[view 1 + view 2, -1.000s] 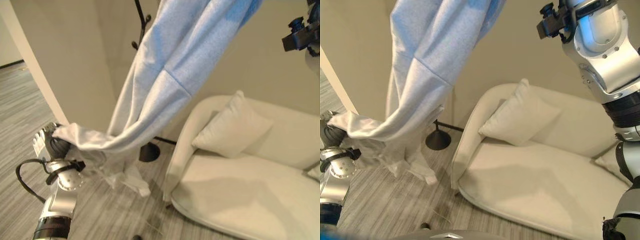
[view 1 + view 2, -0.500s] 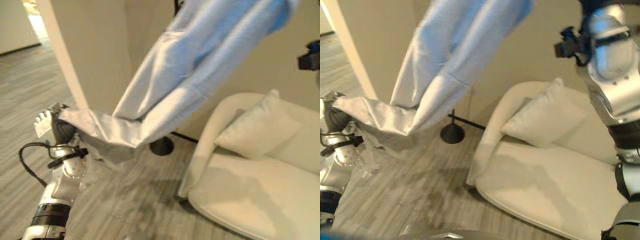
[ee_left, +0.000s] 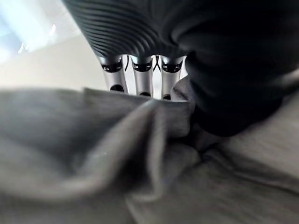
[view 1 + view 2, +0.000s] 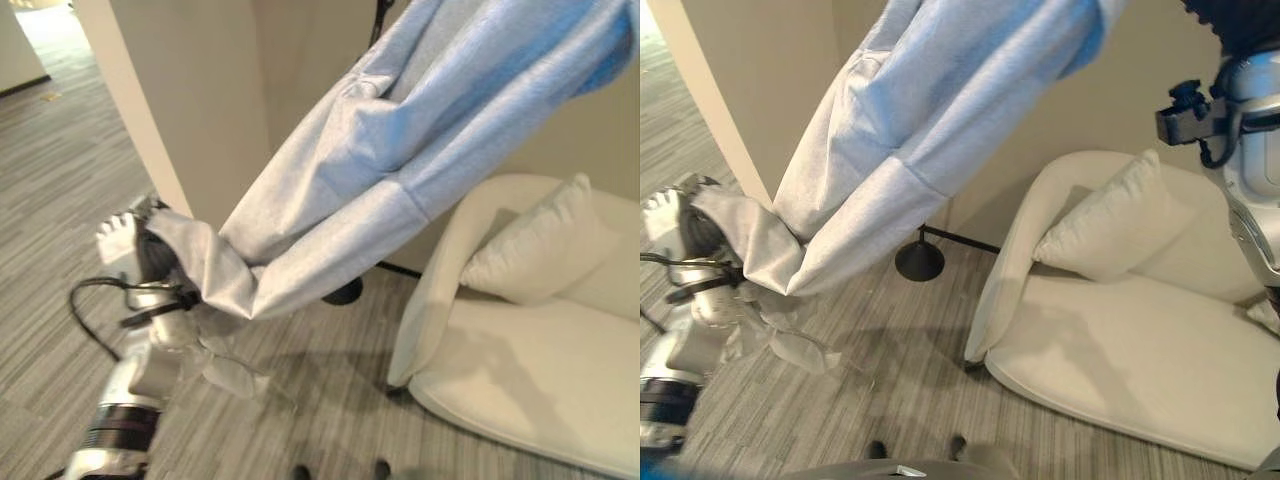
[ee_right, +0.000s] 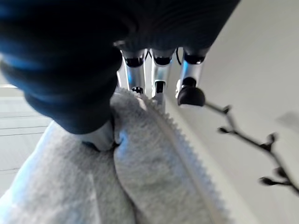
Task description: Hang the clothes on the sofa on the clothes rack.
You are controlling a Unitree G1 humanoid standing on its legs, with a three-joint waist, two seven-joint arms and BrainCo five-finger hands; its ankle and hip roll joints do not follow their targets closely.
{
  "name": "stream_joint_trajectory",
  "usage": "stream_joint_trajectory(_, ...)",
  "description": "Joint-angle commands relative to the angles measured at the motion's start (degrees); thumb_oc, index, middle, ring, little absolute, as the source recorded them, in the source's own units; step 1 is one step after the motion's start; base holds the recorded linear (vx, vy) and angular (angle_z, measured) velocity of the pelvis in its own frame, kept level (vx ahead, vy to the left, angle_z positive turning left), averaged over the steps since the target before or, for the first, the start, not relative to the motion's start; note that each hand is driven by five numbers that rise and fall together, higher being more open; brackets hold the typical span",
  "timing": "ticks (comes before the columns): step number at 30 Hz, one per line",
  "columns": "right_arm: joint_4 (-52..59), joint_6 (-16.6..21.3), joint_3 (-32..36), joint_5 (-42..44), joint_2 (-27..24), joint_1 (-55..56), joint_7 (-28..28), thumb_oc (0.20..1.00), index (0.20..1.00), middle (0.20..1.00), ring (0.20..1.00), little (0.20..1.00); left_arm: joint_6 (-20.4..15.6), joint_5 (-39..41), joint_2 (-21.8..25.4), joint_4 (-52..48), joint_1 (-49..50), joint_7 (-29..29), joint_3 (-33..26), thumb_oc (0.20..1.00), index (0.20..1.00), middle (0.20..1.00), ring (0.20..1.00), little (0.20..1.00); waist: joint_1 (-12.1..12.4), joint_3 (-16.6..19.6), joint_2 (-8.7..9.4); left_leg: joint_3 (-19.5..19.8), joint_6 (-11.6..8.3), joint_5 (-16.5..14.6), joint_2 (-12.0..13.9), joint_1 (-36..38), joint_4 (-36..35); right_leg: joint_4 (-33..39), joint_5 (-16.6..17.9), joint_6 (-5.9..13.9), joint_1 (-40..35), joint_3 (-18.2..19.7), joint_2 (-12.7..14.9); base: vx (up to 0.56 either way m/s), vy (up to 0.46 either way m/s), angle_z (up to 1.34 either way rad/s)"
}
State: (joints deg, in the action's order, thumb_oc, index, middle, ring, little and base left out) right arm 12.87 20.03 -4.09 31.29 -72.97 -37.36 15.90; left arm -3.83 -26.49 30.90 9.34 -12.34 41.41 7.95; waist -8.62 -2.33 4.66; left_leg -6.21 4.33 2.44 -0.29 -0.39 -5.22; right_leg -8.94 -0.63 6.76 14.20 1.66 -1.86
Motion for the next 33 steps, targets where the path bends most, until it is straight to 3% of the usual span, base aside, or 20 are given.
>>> stream_joint_trajectory(1, -3.38, 1.70, 2.97, 0.18, -2.06, -2.36, 2.22, 0.200, 0.200, 0.200, 0.200, 0.200, -4.12, -2.73, 2.00, -4.94, -4.69, -1.95, 0.77, 0.200, 0.200, 0.200, 0.200, 0.200, 1.79, 1.51, 2.71, 0.80, -5.19, -7.88, -2.05, 2.40, 5.86, 5.51, 3.28, -1.21, -7.15, -3.22, 1.90, 0.13, 0.033, 1.05)
stream_joint_trajectory(4, -3.79, 1.28, 2.71, 0.12, -0.92, -1.46, 1.93, 0.200, 0.200, 0.200, 0.200, 0.200, -4.86, -2.75, 0.35, -5.62, -4.85, -4.10, 2.49, 0.200, 0.200, 0.200, 0.200, 0.200, 1.29, 2.32, 2.47, 1.97, -5.31, -9.72, -2.56, 3.17, 7.98, 6.18, 2.47, -2.11, -9.31, -2.97, 1.92, 0.21, 0.006, 0.72)
stream_joint_trajectory(6, -3.31, 0.61, 2.72, -0.22, -0.48, -0.58, 1.43, 0.200, 0.200, 0.200, 0.200, 0.200, -5.31, -1.29, -0.11, -5.99, -4.62, -5.15, 2.82, 0.200, 0.200, 0.200, 0.200, 0.200, 1.24, 2.17, 2.16, 1.74, -6.48, -10.27, -2.35, 2.35, 14.31, 6.50, 1.92, -2.66, -11.02, -3.11, 2.13, 0.16, 0.005, 0.35)
stream_joint_trajectory(7, -2.99, 0.20, 2.29, -0.19, -0.38, -0.59, 0.99, 0.200, 0.200, 0.200, 0.200, 0.200, -5.42, -0.91, -0.23, -6.03, -4.97, -5.30, 3.20, 0.200, 0.200, 0.200, 0.200, 0.200, 1.33, 1.65, 2.44, 1.08, -7.74, -7.95, -2.22, 0.83, 19.03, 6.60, 2.14, -3.17, -11.70, -2.95, 2.58, 0.12, 0.010, 0.29)
stream_joint_trajectory(8, -2.98, 0.16, 2.29, -0.18, -0.37, -0.61, 0.97, 0.200, 0.200, 0.200, 0.200, 0.200, -5.42, -0.88, -0.21, -5.97, -5.03, -5.30, 3.22, 0.200, 0.200, 0.200, 0.200, 0.200, 1.31, 1.61, 2.10, 1.23, -7.89, -9.09, -1.79, 0.50, 20.27, 6.70, 1.78, -3.19, -11.99, -2.97, 2.18, 0.05, -0.001, 0.18)
stream_joint_trajectory(10, -3.34, -1.84, 0.20, 0.15, -0.69, -1.29, 0.28, 0.200, 0.200, 0.200, 0.200, 0.200, -5.36, -0.14, 0.12, -6.60, -4.96, -5.81, 2.83, 0.200, 0.200, 0.200, 0.200, 0.200, 2.18, 0.34, 2.46, 0.99, -11.65, -3.34, -0.58, -4.48, 32.37, 7.14, 1.25, -4.55, -13.54, -2.23, 2.03, 0.11, -0.011, 0.09)
stream_joint_trajectory(11, -3.70, -3.24, -1.72, 0.92, -0.07, -1.30, -0.26, 0.200, 0.200, 0.200, 0.200, 0.200, -5.01, 0.37, -0.34, -6.43, -4.13, -6.29, 2.78, 0.200, 0.200, 0.200, 0.200, 0.200, 3.02, -0.30, 3.23, 0.78, -12.07, -1.27, 0.20, -8.17, 39.85, 7.99, 0.64, -5.24, -15.44, -1.33, 2.08, 0.16, -0.033, 0.00)
stream_joint_trajectory(12, -4.14, -4.86, -2.26, -0.34, -0.07, -0.18, -0.16, 0.200, 0.200, 0.200, 0.200, 0.200, -5.04, 1.11, -0.78, -6.45, -4.12, -6.46, 2.49, 0.200, 0.200, 0.200, 0.200, 0.200, 2.91, -0.45, 3.79, -0.11, -11.12, -1.45, 2.13, -9.91, 40.88, 8.43, 0.33, -5.19, -16.32, -1.17, 2.53, 0.19, -0.010, -0.20)
stream_joint_trajectory(14, -2.21, -4.63, 0.02, 0.52, -0.95, 4.00, -1.75, 0.200, 0.200, 0.200, 0.200, 0.200, -5.05, 1.24, -1.17, -7.58, -2.72, -6.80, 1.34, 0.200, 0.200, 0.200, 0.200, 0.200, 2.38, -0.21, 3.59, -1.46, -9.13, -3.66, 6.73, -11.82, 37.48, 8.79, -0.25, -4.59, -17.55, -1.05, 3.72, 0.20, 0.080, -0.42)
stream_joint_trajectory(16, -1.26, -3.87, 3.80, 1.35, -1.37, 8.63, -1.27, 0.200, 0.200, 0.200, 0.200, 0.200, -5.20, 1.77, -1.09, -8.11, -2.08, -6.11, 1.65, 0.200, 0.200, 0.200, 0.200, 0.200, 3.19, 0.42, 3.84, -0.94, -7.71, -4.87, 9.28, -10.16, 26.38, 8.56, -1.29, -3.57, -17.50, -0.41, 4.78, 0.27, 0.216, -0.22)
stream_joint_trajectory(17, -1.16, -3.20, 5.54, 2.19, -1.33, 9.75, -0.99, 0.200, 0.200, 0.200, 0.200, 0.200, -5.03, 2.01, -1.08, -7.84, -1.43, -5.54, 0.94, 0.200, 0.200, 0.200, 0.200, 0.200, 3.09, 0.62, 2.91, 0.77, -8.12, -3.27, 10.31, -10.22, 19.88, 8.70, -2.20, -3.18, -17.65, 0.26, 4.82, 0.21, 0.165, -0.22)
stream_joint_trajectory(18, -0.71, -3.17, 6.94, 2.32, -1.37, 11.31, -1.11, 0.200, 0.200, 0.200, 0.200, 0.200, -5.07, 2.01, -1.06, -7.86, -1.46, -5.50, 1.30, 0.200, 0.200, 0.200, 0.200, 0.200, 3.37, 0.78, 3.32, 0.48, -8.30, -1.81, 9.95, -8.71, 16.89, 8.55, -2.34, -3.31, -17.66, 0.24, 5.04, 0.32, 0.276, -0.26)
stream_joint_trajectory(19, -1.35, -1.70, 9.51, 2.10, 0.16, 11.68, 0.66, 0.200, 0.200, 0.200, 0.200, 0.200, -5.30, 3.08, -0.99, -7.10, -1.28, -4.39, 1.01, 0.200, 0.200, 0.200, 0.200, 0.200, 4.22, 0.67, 2.02, 4.18, -10.70, 4.07, 11.88, -10.64, 7.70, 9.26, -3.47, -2.80, -19.20, 1.72, 5.58, 0.23, 0.164, -0.21)
stream_joint_trajectory(21, -2.57, -1.77, 11.19, 0.84, 1.40, 12.08, 2.37, 0.200, 0.200, 0.200, 0.200, 0.200, -5.41, 3.19, -0.89, -6.80, -1.49, -4.28, 0.95, 0.200, 0.200, 0.200, 0.200, 0.200, 4.34, 0.73, 1.71, 4.95, -11.69, 5.65, 12.43, -10.93, 3.70, 9.61, -3.90, -2.47, -20.17, 2.02, 6.01, 0.29, 0.222, -0.25)
stream_joint_trajectory(22, -3.46, -2.20, 13.65, -1.42, 4.24, 14.14, 3.79, 0.200, 0.200, 0.200, 0.200, 0.200, -5.61, 2.00, -0.42, -7.10, -1.34, -4.83, 1.17, 0.200, 0.200, 0.200, 0.200, 0.200, 4.17, 1.34, 0.73, 3.67, -12.48, 5.98, 13.26, -9.93, 0.22, 10.29, -4.34, -1.61, -21.68, 2.56, 6.68, 0.39, 0.331, -0.25)
stream_joint_trajectory(24, -3.44, -1.96, 16.09, -2.53, 6.33, 17.25, 4.89, 0.200, 0.200, 0.200, 0.200, 0.200, -6.06, 0.58, -0.79, -6.56, -0.29, -5.00, 1.85, 0.200, 0.200, 0.200, 0.200, 0.200, 3.78, 2.63, -0.80, 2.86, -12.76, 6.92, 12.85, -8.91, 1.11, 11.07, -4.06, -0.33, -22.86, 3.30, 8.20, 0.33, 0.305, -0.19)
stream_joint_trajectory(27, -2.61, -3.49, 18.52, -6.66, 8.32, 19.60, 6.25, 0.200, 0.200, 0.200, 0.200, 0.200, -5.90, -0.65, 0.55, -6.44, -0.17, -5.34, 2.39, 0.200, 0.200, 0.200, 0.200, 0.200, 4.25, 3.66, -0.54, 2.17, -11.90, 5.32, 11.13, -8.49, 2.80, 11.61, -3.30, 1.08, -23.03, 4.41, 10.86, 0.31, 0.287, -0.41)
stream_joint_trajectory(30, -2.31, -5.74, 19.38, -12.48, 11.86, 21.00, 8.19, 0.200, 0.200, 0.200, 0.200, 0.200, -5.64, -1.54, 2.82, -5.85, -0.22, -4.48, 1.63, 0.200, 0.200, 0.200, 0.200, 0.200, 3.96, 4.87, 0.16, -0.52, -9.03, 2.05, 7.25, -6.83, 3.07, 8.76, 0.05, 3.15, -20.38, 6.38, 14.75, 0.29, 0.308, -0.34)
stream_joint_trajectory(33, -1.57, -7.54, 19.36, -16.60, 14.87, 21.67, 9.35, 0.200, 0.200, 0.200, 0.200, 0.200, -5.29, -1.73, 3.51, -6.52, 0.43, -4.78, 1.72, 0.200, 0.200, 0.200, 0.200, 0.200, 3.67, 4.55, -0.08, -2.46, -5.88, 0.85, 3.84, -4.29, 1.25, 1.37, 5.99, 3.12, -16.46, 7.50, 16.25, 0.20, 0.265, -0.20)
